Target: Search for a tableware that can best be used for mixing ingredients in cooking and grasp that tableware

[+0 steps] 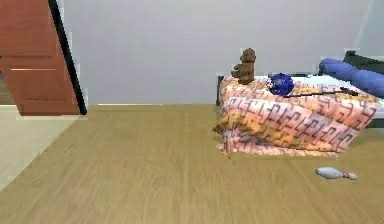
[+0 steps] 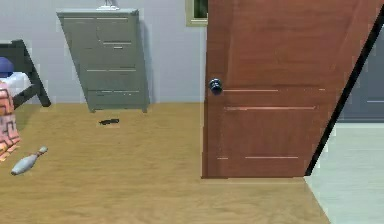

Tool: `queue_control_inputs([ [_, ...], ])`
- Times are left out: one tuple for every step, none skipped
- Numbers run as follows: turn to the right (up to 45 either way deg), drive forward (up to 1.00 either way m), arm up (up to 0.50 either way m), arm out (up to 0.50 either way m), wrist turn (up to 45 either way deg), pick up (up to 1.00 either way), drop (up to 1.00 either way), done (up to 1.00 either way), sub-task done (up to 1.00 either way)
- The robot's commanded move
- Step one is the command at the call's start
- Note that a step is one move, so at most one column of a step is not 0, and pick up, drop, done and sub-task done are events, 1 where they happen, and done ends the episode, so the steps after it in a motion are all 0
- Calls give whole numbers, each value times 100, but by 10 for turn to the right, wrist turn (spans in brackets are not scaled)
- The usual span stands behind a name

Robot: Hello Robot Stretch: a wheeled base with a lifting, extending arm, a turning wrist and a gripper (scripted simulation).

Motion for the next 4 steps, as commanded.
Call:
queue_control_inputs([
  [-450,0,0,0,0,0,0,0,0],
  [0,15,0,0,0,0,0,0,0],
  [0,100,0,0,0,0,0,0,0],
  [0,90,0,0,0,0,0,0,0],
])
